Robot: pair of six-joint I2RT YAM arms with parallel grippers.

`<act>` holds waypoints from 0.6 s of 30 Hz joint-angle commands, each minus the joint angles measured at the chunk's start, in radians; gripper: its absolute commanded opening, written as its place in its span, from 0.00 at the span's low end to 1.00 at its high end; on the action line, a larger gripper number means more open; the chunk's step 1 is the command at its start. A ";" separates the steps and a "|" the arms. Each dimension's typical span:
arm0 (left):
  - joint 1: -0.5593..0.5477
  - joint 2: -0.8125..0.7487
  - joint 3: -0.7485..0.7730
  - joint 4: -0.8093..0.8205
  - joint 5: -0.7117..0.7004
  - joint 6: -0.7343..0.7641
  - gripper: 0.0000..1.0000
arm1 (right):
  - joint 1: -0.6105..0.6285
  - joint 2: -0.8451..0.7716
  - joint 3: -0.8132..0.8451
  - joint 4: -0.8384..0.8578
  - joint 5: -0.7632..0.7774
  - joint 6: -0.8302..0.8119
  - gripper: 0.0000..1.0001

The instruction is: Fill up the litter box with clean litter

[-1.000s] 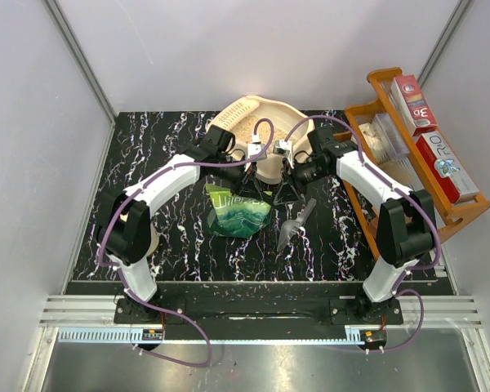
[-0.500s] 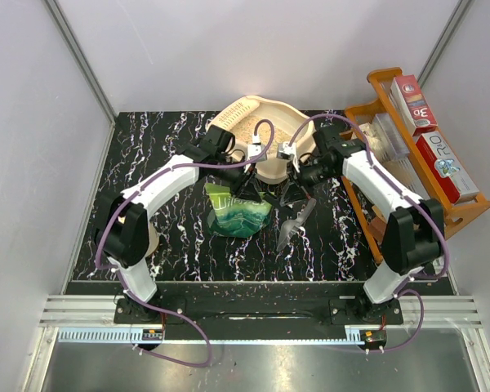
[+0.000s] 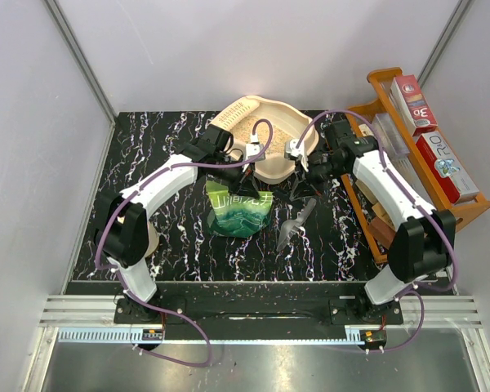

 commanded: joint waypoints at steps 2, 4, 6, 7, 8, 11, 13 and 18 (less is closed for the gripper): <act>-0.001 -0.028 0.004 0.009 0.030 0.004 0.00 | 0.010 0.057 0.054 0.058 0.030 -0.015 0.00; -0.002 -0.031 -0.001 0.008 0.029 0.003 0.00 | 0.016 0.068 0.060 0.060 0.032 -0.023 0.00; -0.002 -0.031 -0.001 0.009 0.029 0.004 0.00 | 0.021 0.077 0.065 0.062 0.035 -0.032 0.00; -0.002 -0.031 -0.001 0.011 0.030 0.003 0.00 | 0.024 0.082 0.066 0.065 0.035 -0.032 0.00; -0.002 -0.031 -0.001 0.012 0.029 -0.002 0.00 | 0.026 0.089 0.071 0.063 0.034 -0.032 0.00; -0.001 -0.029 0.000 0.018 0.024 -0.011 0.06 | 0.041 0.097 0.076 0.063 0.040 -0.048 0.00; -0.001 -0.032 0.004 0.020 0.010 -0.012 0.15 | 0.062 0.102 0.083 0.057 0.053 -0.069 0.00; 0.007 -0.061 -0.003 -0.012 -0.033 0.024 0.30 | 0.107 0.112 0.117 0.020 0.092 -0.129 0.00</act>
